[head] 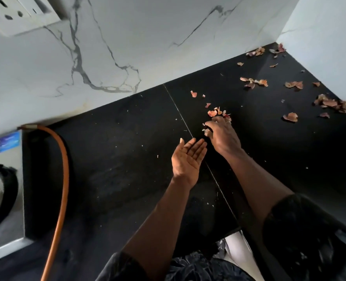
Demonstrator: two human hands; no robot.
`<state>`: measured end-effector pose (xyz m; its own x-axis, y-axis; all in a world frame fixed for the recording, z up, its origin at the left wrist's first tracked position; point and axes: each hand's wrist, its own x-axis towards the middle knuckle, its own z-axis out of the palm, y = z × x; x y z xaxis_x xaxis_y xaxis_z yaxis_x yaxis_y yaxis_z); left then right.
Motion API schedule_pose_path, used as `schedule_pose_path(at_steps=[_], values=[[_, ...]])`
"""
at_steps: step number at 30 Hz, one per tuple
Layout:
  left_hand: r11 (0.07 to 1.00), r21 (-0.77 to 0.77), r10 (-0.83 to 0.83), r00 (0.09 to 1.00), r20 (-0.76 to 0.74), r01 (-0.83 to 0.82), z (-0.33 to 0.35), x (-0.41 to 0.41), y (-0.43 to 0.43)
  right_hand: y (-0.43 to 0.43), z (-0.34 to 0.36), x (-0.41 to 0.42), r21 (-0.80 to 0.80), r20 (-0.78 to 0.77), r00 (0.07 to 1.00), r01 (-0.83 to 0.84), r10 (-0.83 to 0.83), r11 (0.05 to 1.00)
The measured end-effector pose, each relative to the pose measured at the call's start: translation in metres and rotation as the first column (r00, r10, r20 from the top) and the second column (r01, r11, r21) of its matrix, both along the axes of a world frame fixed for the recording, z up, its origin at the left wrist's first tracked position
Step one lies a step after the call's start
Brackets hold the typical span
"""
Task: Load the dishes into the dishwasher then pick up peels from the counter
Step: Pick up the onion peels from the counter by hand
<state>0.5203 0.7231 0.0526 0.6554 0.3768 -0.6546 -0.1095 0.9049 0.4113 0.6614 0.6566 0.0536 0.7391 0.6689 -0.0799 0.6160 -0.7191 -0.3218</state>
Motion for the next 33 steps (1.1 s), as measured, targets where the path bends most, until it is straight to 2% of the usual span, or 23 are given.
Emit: schedule_pose_path(at_steps=[6, 10, 13, 19, 22, 24, 26, 30, 33], values=[[0.999, 0.016, 0.042, 0.999, 0.008, -0.042, 0.0, 0.016, 0.003, -0.021, -0.007, 0.006, 0.088, 0.126, 0.991, -0.049, 0.037, 0.995], [1.0, 0.01, 0.025, 0.999, 0.041, -0.026, -0.003, 0.028, -0.003, -0.03, 0.009, 0.019, 0.322, 0.031, 0.995, 0.079, -0.094, 0.943], [1.0, -0.012, -0.017, 0.997, 0.079, 0.018, -0.006, 0.039, -0.011, -0.029, 0.024, 0.013, 0.403, -0.04, 0.996, 0.087, -0.077, 0.911], [0.995, -0.041, -0.086, 0.996, 0.013, 0.086, -0.01, 0.052, -0.021, -0.03, 0.033, -0.019, 0.261, -0.074, 0.986, -0.124, 0.148, 0.957], [0.997, -0.045, -0.062, 0.997, -0.047, 0.06, -0.014, 0.054, -0.02, -0.029, 0.041, -0.007, 0.339, -0.096, 0.988, -0.079, 0.118, 0.937], [0.996, -0.053, -0.07, 0.997, -0.03, 0.069, -0.012, 0.052, -0.02, -0.024, 0.039, 0.014, 0.382, -0.075, 0.997, 0.018, 0.012, 0.924], [0.995, -0.081, -0.058, 0.998, -0.016, 0.056, -0.009, 0.047, -0.021, -0.014, 0.031, 0.035, 0.302, -0.065, 0.997, 0.068, -0.051, 0.951], [0.996, -0.083, -0.046, 0.999, -0.009, 0.045, -0.009, 0.034, -0.022, 0.006, 0.006, 0.041, 0.068, -0.063, 0.991, -0.109, 0.114, 0.992], [0.997, -0.065, -0.035, 0.999, -0.023, 0.034, -0.006, 0.03, -0.019, 0.013, -0.001, 0.034, 0.054, -0.012, 0.978, -0.208, 0.209, 0.977]])
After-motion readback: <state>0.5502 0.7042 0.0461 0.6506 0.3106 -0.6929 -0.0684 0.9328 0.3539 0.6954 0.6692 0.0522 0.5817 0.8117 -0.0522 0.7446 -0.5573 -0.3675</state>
